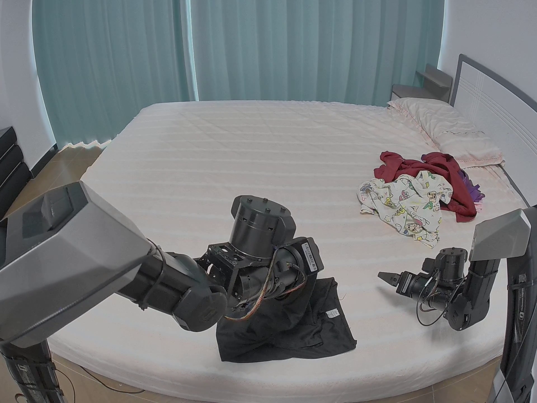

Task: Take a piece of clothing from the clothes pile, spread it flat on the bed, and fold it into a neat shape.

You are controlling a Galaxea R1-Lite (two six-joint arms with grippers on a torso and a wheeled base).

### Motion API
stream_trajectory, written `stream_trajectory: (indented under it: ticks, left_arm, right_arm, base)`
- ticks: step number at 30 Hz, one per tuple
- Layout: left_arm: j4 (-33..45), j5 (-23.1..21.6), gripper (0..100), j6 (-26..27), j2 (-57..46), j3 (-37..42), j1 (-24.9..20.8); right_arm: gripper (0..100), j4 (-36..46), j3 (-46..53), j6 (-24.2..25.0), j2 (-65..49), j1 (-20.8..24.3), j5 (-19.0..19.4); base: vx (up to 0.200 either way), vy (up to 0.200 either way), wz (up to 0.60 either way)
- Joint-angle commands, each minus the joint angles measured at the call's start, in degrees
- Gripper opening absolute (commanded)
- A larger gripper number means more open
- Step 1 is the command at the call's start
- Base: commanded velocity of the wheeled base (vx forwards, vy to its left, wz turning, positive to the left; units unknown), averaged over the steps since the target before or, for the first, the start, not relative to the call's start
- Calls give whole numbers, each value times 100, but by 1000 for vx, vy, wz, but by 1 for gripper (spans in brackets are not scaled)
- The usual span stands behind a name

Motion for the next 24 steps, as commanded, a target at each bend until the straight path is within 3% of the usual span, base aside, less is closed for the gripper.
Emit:
stream_trajectory:
  ticks: [1,12,16,19,24]
  left_arm:
    - [-14,-12,100,-5,14,61,12]
    - [-14,41,100,-23,32,184,74]
    - [-40,269,100,-14,14,307,83]
    - [-40,515,100,-251,-65,510,206]
    - [-76,454,100,-717,-469,1221,672]
  right_arm:
    - [100,-10,5,1,3,-2,4]
    - [100,-1,-3,1,12,-2,4]
    - [100,-10,-3,1,56,7,4]
    - [100,-10,-3,1,74,7,4]
    - [100,-124,32,-8,109,51,4]
  base:
    - [0,0,0]
    - [0,0,0]
    - [0,0,0]
    - [0,0,0]
    - [-40,0,0]
